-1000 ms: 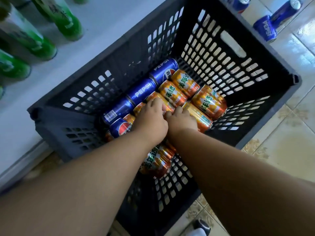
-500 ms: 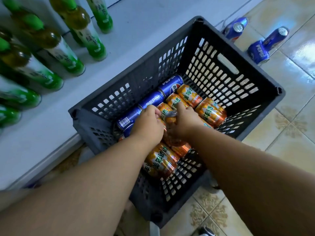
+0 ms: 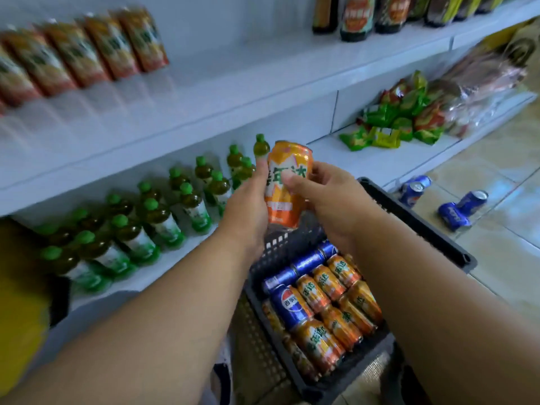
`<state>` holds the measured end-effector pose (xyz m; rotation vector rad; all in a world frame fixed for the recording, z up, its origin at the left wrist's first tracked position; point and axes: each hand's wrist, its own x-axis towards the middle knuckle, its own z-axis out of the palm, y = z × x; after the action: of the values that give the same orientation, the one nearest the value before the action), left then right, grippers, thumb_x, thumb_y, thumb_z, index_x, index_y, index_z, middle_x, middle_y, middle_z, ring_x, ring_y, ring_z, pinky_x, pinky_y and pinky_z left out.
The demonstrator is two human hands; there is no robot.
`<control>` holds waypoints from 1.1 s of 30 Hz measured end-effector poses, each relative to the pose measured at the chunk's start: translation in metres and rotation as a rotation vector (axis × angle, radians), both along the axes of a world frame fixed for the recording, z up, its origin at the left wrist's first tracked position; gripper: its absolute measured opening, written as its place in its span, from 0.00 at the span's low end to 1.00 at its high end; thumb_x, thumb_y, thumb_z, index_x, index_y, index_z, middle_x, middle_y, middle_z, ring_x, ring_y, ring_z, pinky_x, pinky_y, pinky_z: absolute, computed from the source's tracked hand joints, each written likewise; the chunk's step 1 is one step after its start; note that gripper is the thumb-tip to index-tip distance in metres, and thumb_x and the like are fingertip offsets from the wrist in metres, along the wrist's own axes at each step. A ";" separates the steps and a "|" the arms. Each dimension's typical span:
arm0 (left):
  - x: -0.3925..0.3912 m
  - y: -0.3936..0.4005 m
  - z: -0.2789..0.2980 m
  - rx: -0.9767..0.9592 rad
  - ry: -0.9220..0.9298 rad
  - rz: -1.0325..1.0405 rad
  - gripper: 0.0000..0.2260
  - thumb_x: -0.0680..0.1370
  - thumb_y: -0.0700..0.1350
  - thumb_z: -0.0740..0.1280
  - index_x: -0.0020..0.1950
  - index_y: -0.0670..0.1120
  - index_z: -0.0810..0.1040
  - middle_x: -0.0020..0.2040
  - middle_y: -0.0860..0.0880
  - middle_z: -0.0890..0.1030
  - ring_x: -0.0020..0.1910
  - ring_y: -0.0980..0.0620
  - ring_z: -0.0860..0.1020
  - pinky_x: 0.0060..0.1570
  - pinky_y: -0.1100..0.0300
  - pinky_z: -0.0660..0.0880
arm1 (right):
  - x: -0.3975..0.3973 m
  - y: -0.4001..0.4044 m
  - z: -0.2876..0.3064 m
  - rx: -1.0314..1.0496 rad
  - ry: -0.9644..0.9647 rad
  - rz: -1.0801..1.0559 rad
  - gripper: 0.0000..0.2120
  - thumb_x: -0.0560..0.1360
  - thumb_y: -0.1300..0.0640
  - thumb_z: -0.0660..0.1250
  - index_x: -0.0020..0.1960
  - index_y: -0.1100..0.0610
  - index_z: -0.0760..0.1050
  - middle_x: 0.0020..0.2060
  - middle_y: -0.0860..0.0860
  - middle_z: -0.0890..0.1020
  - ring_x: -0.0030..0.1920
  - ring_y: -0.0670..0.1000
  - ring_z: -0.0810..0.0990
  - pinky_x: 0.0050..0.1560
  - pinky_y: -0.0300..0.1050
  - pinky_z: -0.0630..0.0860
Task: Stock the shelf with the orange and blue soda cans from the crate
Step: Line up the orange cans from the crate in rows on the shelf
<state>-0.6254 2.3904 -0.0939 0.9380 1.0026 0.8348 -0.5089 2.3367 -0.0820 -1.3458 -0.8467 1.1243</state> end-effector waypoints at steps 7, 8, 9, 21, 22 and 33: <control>-0.085 -0.004 0.092 0.419 0.171 0.377 0.17 0.81 0.63 0.55 0.52 0.52 0.74 0.49 0.49 0.83 0.47 0.48 0.83 0.48 0.45 0.81 | -0.102 0.021 0.086 0.145 -0.249 0.023 0.35 0.58 0.32 0.74 0.59 0.49 0.75 0.47 0.47 0.85 0.46 0.46 0.86 0.50 0.51 0.83; -0.098 -0.002 0.102 0.455 0.176 0.406 0.16 0.81 0.63 0.54 0.52 0.53 0.73 0.49 0.50 0.83 0.47 0.50 0.83 0.48 0.49 0.81 | -0.116 0.026 0.097 0.160 -0.265 0.064 0.36 0.57 0.31 0.73 0.59 0.48 0.75 0.47 0.47 0.85 0.45 0.47 0.86 0.50 0.51 0.83; -0.113 0.001 0.113 0.496 0.189 0.426 0.15 0.82 0.62 0.53 0.52 0.54 0.72 0.49 0.51 0.82 0.47 0.53 0.82 0.45 0.53 0.80 | -0.129 0.033 0.108 0.180 -0.285 0.104 0.35 0.58 0.31 0.73 0.60 0.47 0.74 0.48 0.47 0.85 0.46 0.47 0.86 0.50 0.51 0.83; -0.271 0.126 0.137 0.705 0.718 0.554 0.13 0.84 0.55 0.54 0.61 0.53 0.72 0.57 0.53 0.76 0.54 0.54 0.74 0.46 0.60 0.69 | -0.255 0.197 0.150 0.255 -0.600 0.442 0.12 0.74 0.50 0.74 0.55 0.50 0.76 0.46 0.46 0.83 0.47 0.46 0.82 0.48 0.45 0.81; -0.279 0.140 0.134 0.695 0.743 0.554 0.14 0.84 0.55 0.54 0.63 0.51 0.73 0.57 0.52 0.77 0.54 0.53 0.75 0.48 0.59 0.69 | -0.261 0.212 0.147 0.278 -0.649 0.427 0.12 0.74 0.49 0.73 0.55 0.50 0.76 0.46 0.45 0.83 0.47 0.46 0.82 0.46 0.44 0.80; -0.302 0.250 0.095 0.633 0.884 0.734 0.08 0.80 0.43 0.60 0.53 0.45 0.78 0.48 0.49 0.78 0.45 0.48 0.76 0.41 0.58 0.70 | -0.311 0.337 0.098 0.305 -0.753 0.370 0.14 0.74 0.49 0.74 0.55 0.52 0.75 0.45 0.47 0.83 0.48 0.48 0.82 0.47 0.45 0.79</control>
<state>-0.9271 2.6406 0.0013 1.5763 1.9775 1.4438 -0.8195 2.6735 0.0160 -1.3868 -1.7960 0.6916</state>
